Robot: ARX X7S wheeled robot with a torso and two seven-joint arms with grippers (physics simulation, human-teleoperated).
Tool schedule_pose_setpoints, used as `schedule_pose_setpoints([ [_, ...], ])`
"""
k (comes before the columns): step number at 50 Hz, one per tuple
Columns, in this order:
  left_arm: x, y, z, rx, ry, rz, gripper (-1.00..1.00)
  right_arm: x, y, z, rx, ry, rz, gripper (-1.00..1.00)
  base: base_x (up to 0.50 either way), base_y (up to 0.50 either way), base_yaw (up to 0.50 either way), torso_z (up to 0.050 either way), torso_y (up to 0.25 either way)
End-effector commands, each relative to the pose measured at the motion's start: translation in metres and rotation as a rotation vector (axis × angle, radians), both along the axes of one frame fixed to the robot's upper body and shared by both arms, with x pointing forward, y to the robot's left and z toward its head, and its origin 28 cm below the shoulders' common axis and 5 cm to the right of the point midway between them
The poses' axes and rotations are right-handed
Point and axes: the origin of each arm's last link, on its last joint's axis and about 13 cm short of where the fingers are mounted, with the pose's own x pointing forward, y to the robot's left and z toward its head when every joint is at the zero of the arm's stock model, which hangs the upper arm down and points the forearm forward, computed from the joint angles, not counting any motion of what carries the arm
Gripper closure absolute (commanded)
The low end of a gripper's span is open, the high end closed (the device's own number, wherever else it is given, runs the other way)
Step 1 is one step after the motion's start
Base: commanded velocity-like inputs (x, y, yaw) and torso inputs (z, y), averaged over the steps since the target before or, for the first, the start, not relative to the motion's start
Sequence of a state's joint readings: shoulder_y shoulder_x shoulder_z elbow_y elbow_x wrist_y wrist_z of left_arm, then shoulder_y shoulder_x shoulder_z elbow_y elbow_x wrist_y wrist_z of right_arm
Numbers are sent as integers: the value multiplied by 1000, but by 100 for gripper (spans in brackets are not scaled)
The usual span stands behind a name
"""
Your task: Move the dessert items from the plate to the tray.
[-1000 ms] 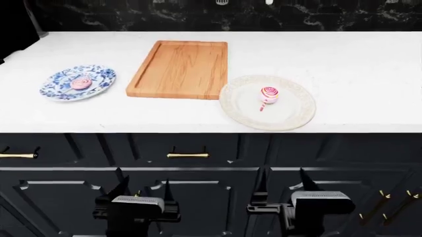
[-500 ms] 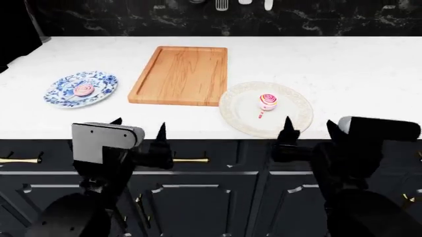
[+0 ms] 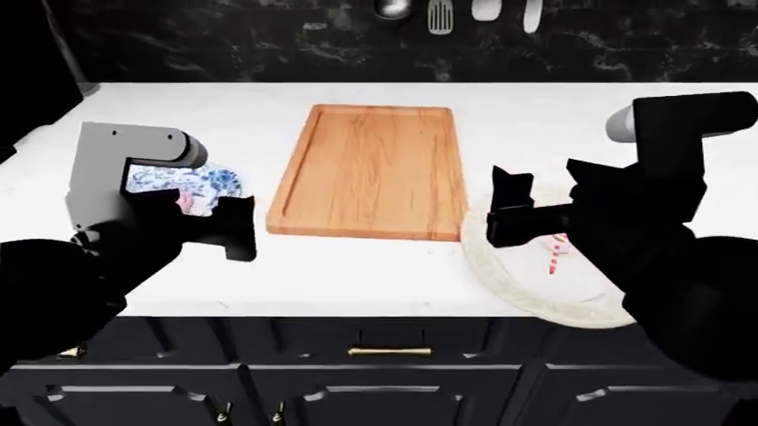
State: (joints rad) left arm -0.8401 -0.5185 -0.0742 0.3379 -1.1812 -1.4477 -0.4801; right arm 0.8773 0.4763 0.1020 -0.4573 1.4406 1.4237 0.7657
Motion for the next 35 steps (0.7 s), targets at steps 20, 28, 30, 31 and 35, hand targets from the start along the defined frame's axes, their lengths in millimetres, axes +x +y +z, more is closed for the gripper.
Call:
schedule_pose_setpoints([
  [20, 17, -4, 12, 79, 44, -101, -100, -5, -2, 3, 27, -62, 29, -100, 346, 500, 0, 0, 1],
  [28, 15, -4, 11, 90, 51, -107, -100, -6, -3, -3, 79, -19, -45, -100, 27, 2, -438, 0, 0],
  [30, 15, -4, 10, 92, 51, -108, -100, -7, -3, -5, 76, -22, -58, -100, 0, 0, -500, 0, 0],
  [31, 14, -4, 10, 93, 52, -109, -100, -7, -3, -6, 77, -20, -62, -100, 0, 0, -500, 0, 0],
  [35, 11, -5, 10, 93, 55, -112, -100, -7, -5, -8, 75, -21, -90, -100, 0, 0, -500, 0, 0],
])
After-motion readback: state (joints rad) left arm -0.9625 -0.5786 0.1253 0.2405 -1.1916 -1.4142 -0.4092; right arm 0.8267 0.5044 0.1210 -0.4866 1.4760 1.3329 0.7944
